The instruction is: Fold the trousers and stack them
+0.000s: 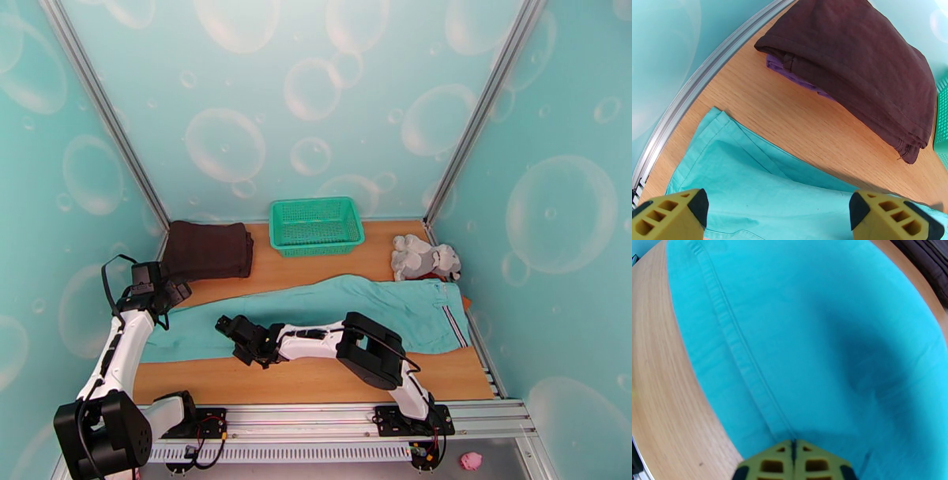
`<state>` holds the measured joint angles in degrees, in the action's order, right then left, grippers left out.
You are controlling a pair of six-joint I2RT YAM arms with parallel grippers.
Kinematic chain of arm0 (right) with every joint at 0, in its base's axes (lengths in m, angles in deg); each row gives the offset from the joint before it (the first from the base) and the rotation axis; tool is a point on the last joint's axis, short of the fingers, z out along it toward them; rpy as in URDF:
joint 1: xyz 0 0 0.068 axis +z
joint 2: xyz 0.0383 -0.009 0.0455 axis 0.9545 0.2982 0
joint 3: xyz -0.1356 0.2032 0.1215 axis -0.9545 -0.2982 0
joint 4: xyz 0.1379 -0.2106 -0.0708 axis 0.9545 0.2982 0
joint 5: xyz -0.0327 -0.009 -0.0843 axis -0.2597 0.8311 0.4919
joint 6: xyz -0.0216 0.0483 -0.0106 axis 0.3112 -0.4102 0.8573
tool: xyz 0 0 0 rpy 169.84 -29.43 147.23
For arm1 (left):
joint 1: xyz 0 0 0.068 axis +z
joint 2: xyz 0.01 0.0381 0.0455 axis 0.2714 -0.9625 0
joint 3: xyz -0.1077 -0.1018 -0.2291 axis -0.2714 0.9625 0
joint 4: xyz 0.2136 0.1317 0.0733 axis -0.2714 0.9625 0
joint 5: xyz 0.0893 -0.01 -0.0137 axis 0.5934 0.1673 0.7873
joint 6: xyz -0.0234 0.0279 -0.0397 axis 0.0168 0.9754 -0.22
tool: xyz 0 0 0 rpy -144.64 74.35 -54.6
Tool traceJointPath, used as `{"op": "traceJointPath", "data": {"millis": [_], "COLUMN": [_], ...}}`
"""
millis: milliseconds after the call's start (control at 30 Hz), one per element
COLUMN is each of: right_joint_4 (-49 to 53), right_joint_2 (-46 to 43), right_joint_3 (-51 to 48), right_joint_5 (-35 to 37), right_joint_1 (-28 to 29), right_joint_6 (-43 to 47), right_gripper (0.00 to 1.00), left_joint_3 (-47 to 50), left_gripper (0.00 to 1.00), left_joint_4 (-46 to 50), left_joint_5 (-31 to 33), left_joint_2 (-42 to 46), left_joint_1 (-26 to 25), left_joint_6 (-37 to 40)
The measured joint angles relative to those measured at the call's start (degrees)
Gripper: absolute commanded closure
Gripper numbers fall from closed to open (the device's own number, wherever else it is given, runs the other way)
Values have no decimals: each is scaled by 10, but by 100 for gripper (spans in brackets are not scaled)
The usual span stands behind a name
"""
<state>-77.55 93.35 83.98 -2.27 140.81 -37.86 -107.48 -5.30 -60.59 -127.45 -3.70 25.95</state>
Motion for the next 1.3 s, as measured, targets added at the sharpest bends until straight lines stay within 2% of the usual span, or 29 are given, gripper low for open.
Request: {"op": "traceJointPath", "data": {"millis": [233, 267, 367, 400, 967, 1300], "right_joint_4": [0, -1, -4, -4, 1, 4], "right_joint_2": [-28, -32, -34, -34, 1, 6], "right_joint_3": [-1, -1, -1, -3, -16, -11], "right_joint_5": [0, 0, -5, -9, -35, -28], "right_joint_1": [4, 5, 6, 6, 3, 0], "right_joint_6": [2, 4, 6, 8, 9, 8], "right_gripper": [100, 84, 68, 67, 71, 87], "left_joint_3": [1, 1, 1, 1, 1, 1], "left_gripper": [1, 1, 1, 1, 1, 1], "left_joint_4": [0, 0, 0, 0, 0, 0], "left_joint_5": [0, 0, 0, 0, 0, 0], "left_joint_2": [0, 0, 0, 0, 0, 0], "left_joint_1": [0, 0, 0, 0, 0, 0], "left_joint_6": [0, 0, 0, 0, 0, 0]}}
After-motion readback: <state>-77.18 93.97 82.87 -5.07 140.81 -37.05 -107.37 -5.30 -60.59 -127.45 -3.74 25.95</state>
